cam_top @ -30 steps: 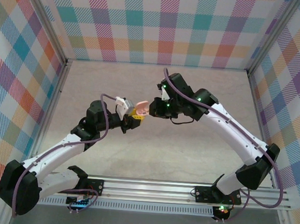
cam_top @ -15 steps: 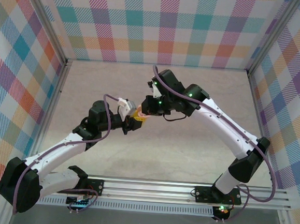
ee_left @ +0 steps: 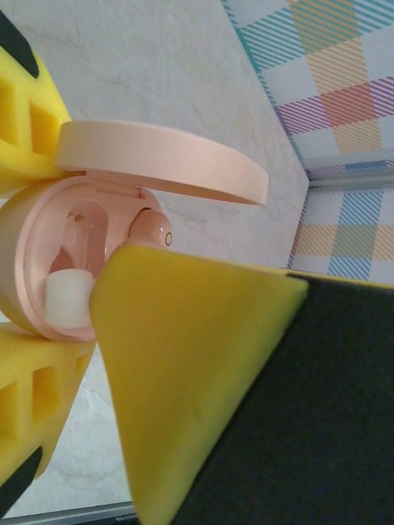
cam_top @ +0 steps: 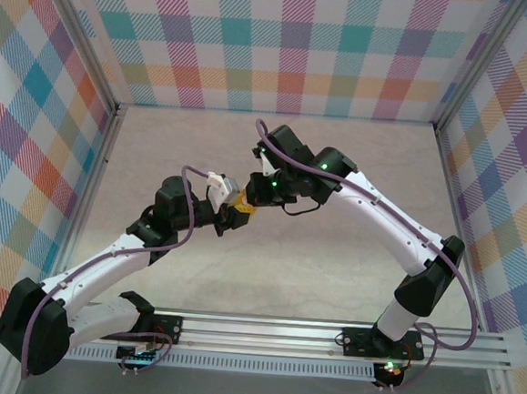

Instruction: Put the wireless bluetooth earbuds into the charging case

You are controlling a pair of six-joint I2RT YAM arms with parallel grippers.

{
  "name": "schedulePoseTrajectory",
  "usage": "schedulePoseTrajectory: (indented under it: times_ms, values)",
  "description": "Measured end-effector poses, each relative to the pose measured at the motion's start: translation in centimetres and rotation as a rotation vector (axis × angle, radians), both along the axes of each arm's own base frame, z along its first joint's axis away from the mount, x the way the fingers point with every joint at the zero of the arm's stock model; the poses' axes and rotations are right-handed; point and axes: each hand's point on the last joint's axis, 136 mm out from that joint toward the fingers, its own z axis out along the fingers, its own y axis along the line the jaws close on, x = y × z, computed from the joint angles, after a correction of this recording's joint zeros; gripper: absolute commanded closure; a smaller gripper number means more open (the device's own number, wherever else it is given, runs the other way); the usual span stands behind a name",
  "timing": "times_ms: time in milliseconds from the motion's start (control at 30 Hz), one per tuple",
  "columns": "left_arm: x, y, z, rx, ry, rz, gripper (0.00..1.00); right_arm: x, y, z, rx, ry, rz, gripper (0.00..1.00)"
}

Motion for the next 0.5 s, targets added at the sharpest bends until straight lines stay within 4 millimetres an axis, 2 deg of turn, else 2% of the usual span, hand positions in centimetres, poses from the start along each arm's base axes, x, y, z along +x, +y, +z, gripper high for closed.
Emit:
schedulePoseTrajectory:
  times_ms: [133,500]
  values:
    - [0.0,0.0,0.3,-0.002,-0.008,-0.001,0.98,0.1,-0.3,0.2,-0.029,-0.021,0.005,0.87]
    - [-0.2,0.1,-0.3,0.014,0.012,-0.003,0.98,0.3,0.4,-1.0,-0.101,-0.030,0.029,0.85]
